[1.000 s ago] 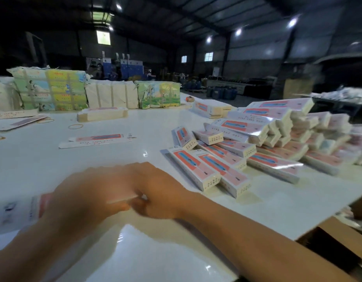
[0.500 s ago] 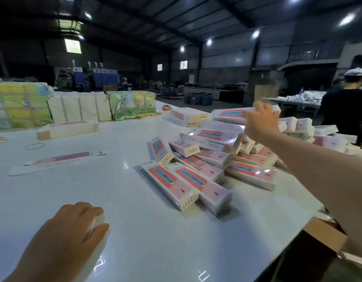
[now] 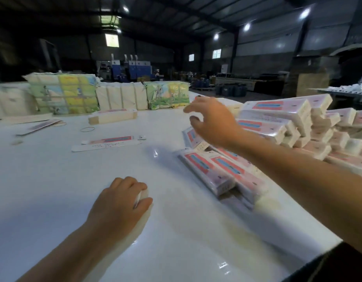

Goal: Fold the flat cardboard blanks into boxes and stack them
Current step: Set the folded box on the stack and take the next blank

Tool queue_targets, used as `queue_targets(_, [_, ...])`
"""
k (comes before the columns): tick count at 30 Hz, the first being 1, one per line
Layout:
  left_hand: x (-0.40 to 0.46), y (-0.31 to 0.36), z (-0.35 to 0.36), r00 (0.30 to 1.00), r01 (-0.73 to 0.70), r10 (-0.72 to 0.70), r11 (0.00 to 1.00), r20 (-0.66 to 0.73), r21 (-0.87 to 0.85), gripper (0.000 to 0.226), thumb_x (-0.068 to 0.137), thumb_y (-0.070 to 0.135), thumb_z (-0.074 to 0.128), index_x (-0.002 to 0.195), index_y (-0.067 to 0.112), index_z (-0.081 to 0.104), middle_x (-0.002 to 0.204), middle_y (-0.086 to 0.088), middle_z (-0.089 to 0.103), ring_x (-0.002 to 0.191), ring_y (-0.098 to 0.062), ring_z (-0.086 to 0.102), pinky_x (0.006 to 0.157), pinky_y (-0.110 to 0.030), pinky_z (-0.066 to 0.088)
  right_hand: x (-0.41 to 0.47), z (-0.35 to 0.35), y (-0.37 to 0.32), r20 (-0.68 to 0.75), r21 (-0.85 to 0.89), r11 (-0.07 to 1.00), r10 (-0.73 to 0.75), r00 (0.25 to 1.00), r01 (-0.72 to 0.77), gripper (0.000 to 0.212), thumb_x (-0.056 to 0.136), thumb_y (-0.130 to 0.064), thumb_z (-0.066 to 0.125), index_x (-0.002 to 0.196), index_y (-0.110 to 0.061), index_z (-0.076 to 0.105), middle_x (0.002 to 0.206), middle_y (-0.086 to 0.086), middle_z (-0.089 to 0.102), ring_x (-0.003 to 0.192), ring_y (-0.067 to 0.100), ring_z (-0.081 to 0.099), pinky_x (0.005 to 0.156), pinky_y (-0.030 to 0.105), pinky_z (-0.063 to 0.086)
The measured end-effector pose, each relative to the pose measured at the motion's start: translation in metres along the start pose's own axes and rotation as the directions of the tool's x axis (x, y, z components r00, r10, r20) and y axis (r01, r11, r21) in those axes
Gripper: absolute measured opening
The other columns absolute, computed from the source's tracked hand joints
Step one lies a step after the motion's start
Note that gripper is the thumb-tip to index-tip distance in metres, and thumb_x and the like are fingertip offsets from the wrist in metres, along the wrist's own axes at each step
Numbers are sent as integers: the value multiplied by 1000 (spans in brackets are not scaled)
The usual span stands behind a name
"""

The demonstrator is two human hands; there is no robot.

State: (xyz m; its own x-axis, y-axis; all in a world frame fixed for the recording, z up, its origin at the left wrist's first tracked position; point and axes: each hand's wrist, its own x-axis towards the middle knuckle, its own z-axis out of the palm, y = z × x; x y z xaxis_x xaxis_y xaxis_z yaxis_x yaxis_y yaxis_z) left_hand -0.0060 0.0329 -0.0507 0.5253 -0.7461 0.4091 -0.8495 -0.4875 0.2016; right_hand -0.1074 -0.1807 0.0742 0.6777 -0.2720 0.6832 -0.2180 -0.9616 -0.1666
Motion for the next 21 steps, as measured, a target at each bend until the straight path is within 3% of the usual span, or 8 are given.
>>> queue_targets(3, [-3, -3, 0, 1000, -20, 20, 1000, 0, 23, 58, 78, 56, 22, 113, 29, 59, 112, 11, 54, 108, -13, 45, 84, -24, 37, -46, 64, -58, 277, 185, 983, -70, 958, 19, 32, 90, -12, 47, 116, -14, 66, 126, 6, 60, 119, 22, 49, 98, 31, 38])
queue_targets(6, [-3, -5, 3, 999, -43, 42, 996, 21, 78, 52, 83, 48, 25, 115, 23, 57, 112, 6, 54, 106, -16, 44, 83, -30, 39, -78, 102, -75, 464, 164, 986, -96, 881, 21, 29, 87, -8, 46, 106, -9, 67, 115, 11, 60, 111, 28, 50, 93, 34, 40])
queue_targets(9, [-1, -3, 4, 999, -37, 34, 996, 38, 80, 35, 91, 37, 41, 117, 18, 56, 114, 0, 54, 106, -19, 43, 86, -36, 41, -82, 111, -70, 436, 179, 984, -91, 895, 12, 25, 87, -7, 46, 101, -11, 65, 109, 7, 60, 104, 26, 49, 87, 32, 39])
queue_targets(13, [-2, -5, -1, 996, 4, -6, 1000, 87, 22, 30, 93, 28, 41, 119, 20, 56, 117, -3, 54, 110, -22, 43, 89, -38, 40, -81, 116, -66, 401, 203, 978, -125, 907, 45, 23, 88, -8, 49, 101, -15, 68, 111, 3, 61, 105, 25, 51, 87, 31, 39])
queue_targets(16, [1, -23, -19, 958, 278, -274, 960, 86, -45, 31, 89, 28, 47, 118, 26, 57, 121, 0, 54, 115, -21, 43, 91, -35, 36, -80, 120, -64, 363, 197, 978, -130, 923, 60, 23, 90, -9, 53, 103, -14, 71, 116, 5, 64, 106, 27, 55, 90, 33, 42])
queue_targets(18, [7, -56, -44, 863, 501, -494, 864, 107, -55, 30, 82, 28, 52, 110, 23, 60, 117, -1, 57, 112, -23, 48, 90, -34, 39, -79, 121, -61, 357, 209, 976, -132, 925, 59, 22, 88, -7, 56, 103, -13, 72, 116, 7, 65, 106, 30, 57, 91, 35, 43])
queue_targets(21, [0, -120, -93, 701, 697, -698, 714, 147, 62, 29, 77, 29, 60, 102, 14, 56, 115, -10, 58, 106, -30, 52, 92, -39, 46, -80, 122, -60, 361, 222, 973, -137, 923, 58, 22, 86, -5, 58, 100, -13, 73, 113, 9, 66, 103, 32, 59, 90, 38, 45])
